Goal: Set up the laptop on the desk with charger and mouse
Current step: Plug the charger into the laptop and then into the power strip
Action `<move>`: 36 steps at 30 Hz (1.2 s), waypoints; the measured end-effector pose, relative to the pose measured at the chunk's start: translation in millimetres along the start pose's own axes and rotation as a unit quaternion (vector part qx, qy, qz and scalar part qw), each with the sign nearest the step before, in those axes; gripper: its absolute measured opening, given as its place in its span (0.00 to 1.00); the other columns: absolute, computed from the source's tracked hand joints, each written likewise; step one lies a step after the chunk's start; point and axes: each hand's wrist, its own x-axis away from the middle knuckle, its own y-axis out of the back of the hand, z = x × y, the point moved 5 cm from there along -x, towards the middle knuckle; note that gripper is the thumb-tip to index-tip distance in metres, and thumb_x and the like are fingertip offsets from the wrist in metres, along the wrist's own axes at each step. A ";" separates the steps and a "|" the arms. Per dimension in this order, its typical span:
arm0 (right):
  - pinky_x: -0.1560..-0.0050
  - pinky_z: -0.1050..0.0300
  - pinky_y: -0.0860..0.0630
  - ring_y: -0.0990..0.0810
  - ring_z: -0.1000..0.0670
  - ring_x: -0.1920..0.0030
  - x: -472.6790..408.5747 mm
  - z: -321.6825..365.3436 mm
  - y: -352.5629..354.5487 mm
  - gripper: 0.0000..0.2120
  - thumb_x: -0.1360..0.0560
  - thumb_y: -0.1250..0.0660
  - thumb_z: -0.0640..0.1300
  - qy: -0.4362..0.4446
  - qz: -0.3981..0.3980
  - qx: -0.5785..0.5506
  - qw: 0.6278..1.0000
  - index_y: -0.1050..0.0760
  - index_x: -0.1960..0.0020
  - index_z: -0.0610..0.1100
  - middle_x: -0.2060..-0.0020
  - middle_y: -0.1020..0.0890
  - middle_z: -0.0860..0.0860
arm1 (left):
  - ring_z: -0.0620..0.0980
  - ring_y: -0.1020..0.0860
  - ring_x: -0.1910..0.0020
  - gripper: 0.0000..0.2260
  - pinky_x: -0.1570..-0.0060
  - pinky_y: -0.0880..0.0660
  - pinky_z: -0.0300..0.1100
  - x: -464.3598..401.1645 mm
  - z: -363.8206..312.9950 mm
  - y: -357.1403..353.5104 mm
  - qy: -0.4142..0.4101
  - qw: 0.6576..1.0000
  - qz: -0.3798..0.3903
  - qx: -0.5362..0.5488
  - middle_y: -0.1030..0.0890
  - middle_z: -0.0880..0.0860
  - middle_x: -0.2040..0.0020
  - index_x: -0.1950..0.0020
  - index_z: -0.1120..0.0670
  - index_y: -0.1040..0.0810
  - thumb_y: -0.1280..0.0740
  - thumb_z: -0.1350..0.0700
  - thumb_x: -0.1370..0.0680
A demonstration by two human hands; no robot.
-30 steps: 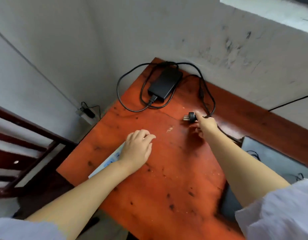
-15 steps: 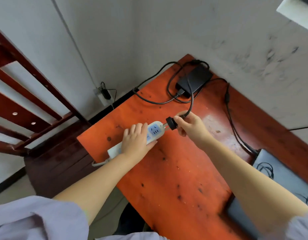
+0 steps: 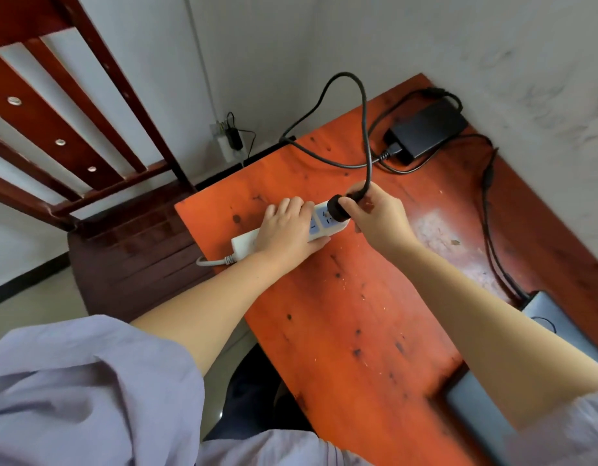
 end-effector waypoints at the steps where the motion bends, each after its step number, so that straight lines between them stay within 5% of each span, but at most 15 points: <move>1: 0.73 0.71 0.32 0.28 0.60 0.73 -0.5 1.1 -0.8 0.04 0.26 0.35 0.49 0.002 0.001 0.012 1.000 0.28 0.59 0.54 0.70 0.24 0.58 | 0.56 0.27 0.46 0.28 0.47 0.32 0.50 -0.1 -0.2 0.1 0.000 1.000 0.003 0.001 0.24 0.55 0.47 0.37 0.57 0.29 0.36 0.38 0.28; 7: 0.70 0.65 0.32 0.28 0.58 0.69 -1.8 10.2 -8.8 0.06 0.26 0.34 0.48 0.025 -0.024 0.058 0.998 0.27 0.57 0.45 0.68 0.26 0.58 | 0.56 0.28 0.44 0.28 0.46 0.33 0.49 0.1 0.0 -0.3 0.000 1.000 0.016 -0.003 0.25 0.56 0.44 0.35 0.57 0.31 0.38 0.39 0.27; 13: 0.64 0.46 0.23 0.22 0.43 0.63 0.0 24.9 -21.2 0.12 0.25 0.36 0.48 0.047 -0.008 0.172 0.984 0.30 0.54 0.39 0.63 0.21 0.44 | 0.56 0.30 0.42 0.27 0.45 0.35 0.49 -0.2 -0.1 -1.6 0.014 1.000 0.026 -0.004 0.26 0.56 0.42 0.35 0.55 0.32 0.39 0.39 0.26; 29: 0.76 0.56 0.42 0.36 0.48 0.73 -14.2 39.5 -36.8 0.07 0.21 0.45 0.44 -0.031 0.030 0.272 0.961 0.43 0.53 0.42 0.72 0.34 0.48 | 0.56 0.28 0.43 0.26 0.46 0.33 0.49 0.0 0.6 -1.8 0.004 0.999 0.014 -0.030 0.24 0.56 0.44 0.37 0.57 0.30 0.40 0.39 0.26; 36: 0.72 0.54 0.36 0.30 0.43 0.68 7.7 22.9 -44.0 0.08 0.21 0.45 0.45 0.000 0.025 0.218 0.976 0.43 0.54 0.44 0.70 0.30 0.47 | 0.56 0.28 0.44 0.24 0.45 0.34 0.50 -0.6 -0.8 0.3 -0.005 1.000 0.002 0.006 0.25 0.56 0.44 0.38 0.56 0.30 0.39 0.41 0.27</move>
